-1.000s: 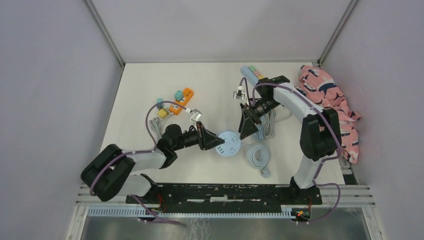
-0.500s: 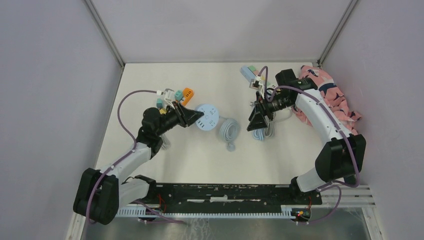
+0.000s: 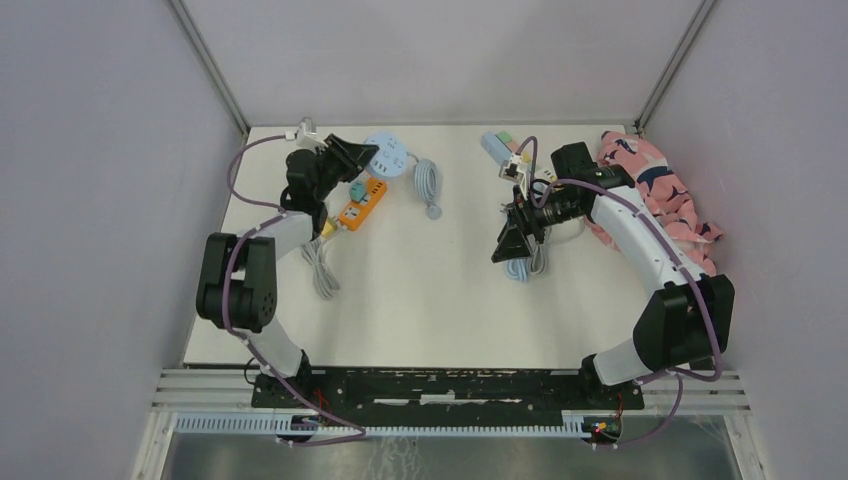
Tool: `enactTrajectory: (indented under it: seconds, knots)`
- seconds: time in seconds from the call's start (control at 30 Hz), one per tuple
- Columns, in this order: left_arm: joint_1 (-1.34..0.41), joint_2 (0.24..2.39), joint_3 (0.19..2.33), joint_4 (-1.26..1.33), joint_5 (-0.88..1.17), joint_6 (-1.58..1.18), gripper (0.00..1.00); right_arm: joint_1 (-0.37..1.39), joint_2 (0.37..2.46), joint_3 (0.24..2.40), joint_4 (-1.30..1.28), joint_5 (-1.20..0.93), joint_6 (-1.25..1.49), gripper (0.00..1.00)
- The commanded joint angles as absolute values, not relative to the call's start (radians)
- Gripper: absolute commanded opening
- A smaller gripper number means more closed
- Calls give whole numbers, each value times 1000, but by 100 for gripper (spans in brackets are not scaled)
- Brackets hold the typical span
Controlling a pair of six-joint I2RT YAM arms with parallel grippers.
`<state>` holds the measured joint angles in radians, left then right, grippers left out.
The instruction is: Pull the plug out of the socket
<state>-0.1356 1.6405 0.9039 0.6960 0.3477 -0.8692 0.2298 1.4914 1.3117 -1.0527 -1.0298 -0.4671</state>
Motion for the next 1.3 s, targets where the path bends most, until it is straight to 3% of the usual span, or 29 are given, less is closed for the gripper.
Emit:
enactTrajectory:
  seconds: [0.0, 0.2, 0.63, 1.27]
  knots:
    - [-78, 1758, 1104, 968, 263, -1011, 3, 230, 1459, 1309, -1002, -1034, -440, 83]
    - [7, 1956, 1235, 937, 259, -1040, 3, 230, 1460, 1301, -992, -1029, -434, 83]
    - [221, 2057, 1188, 756, 299, -1043, 5, 231, 1480, 1298, -989, -1028, -434, 82]
    - [280, 2025, 1137, 472, 202, -961, 74, 232, 1442, 1299, -996, -1033, -440, 82]
